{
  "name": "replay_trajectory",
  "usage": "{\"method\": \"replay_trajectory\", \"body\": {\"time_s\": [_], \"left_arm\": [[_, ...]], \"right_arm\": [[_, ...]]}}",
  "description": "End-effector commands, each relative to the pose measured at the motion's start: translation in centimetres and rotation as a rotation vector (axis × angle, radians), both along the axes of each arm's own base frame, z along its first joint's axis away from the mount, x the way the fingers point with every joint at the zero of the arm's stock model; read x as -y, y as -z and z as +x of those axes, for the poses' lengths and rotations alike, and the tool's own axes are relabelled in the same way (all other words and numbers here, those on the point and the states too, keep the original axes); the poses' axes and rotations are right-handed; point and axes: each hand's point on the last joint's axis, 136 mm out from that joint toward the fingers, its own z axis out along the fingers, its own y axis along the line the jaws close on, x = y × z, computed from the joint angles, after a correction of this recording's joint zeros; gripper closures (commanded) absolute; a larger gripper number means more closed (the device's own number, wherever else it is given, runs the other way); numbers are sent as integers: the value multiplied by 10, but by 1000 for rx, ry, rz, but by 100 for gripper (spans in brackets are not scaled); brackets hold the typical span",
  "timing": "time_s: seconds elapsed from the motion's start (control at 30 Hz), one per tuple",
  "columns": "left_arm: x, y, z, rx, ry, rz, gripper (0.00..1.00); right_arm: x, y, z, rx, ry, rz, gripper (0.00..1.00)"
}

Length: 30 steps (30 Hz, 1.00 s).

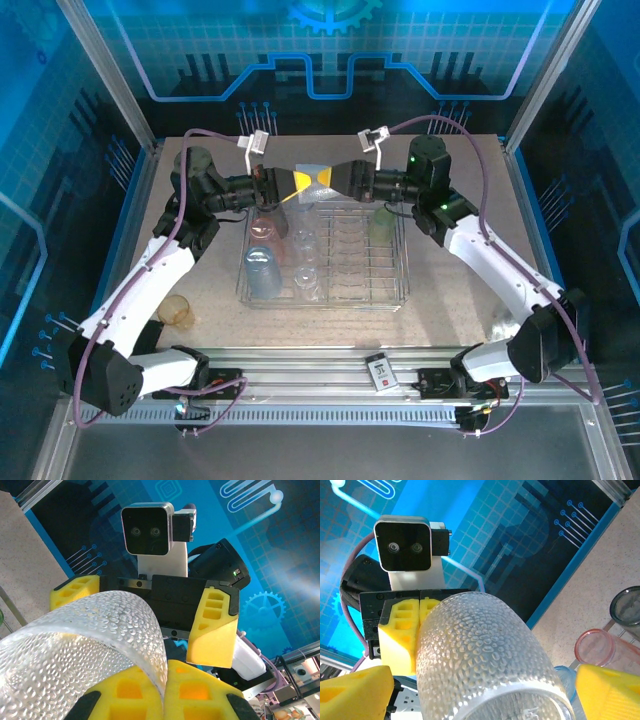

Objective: Load the cups into the dish rack

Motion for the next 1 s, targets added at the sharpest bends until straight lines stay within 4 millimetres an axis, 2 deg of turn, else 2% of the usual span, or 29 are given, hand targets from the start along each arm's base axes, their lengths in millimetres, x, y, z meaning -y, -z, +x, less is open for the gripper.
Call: {"method": "replay_trajectory", "body": {"time_s": [0.0, 0.1, 0.23, 0.3, 0.37, 0.4, 0.47, 0.67, 0.8, 0.97], "left_arm": [[1, -6, -6, 48, 18, -5, 100], [2, -4, -6, 42, 20, -3, 100], [1, 0, -5, 37, 14, 6, 98], [1, 5, -2, 25, 0, 18, 71], [0, 11, 0, 13, -15, 33, 35], [-1, 14, 1, 6, -28, 45, 21], [-4, 23, 4, -5, -62, 78, 1], [-27, 64, 15, -39, -232, 293, 1], [-60, 92, 20, -38, -381, 539, 1], [-112, 115, 21, -24, -577, 813, 1]], "right_arm": [[-6, -19, -10, 47, -54, 36, 10], [-7, -19, -9, 42, -58, 42, 17], [-8, -17, -7, 30, -51, 40, 33], [-5, -12, -4, 24, -20, 5, 41], [1, -5, -2, 28, 25, -61, 46], [5, -1, -2, 34, 51, -102, 49], [14, 9, -2, 35, 95, -194, 51], [53, 41, -3, 26, 221, -468, 58], [82, 62, -7, 17, 284, -650, 59], [119, 91, -13, -3, 333, -898, 61]]}}
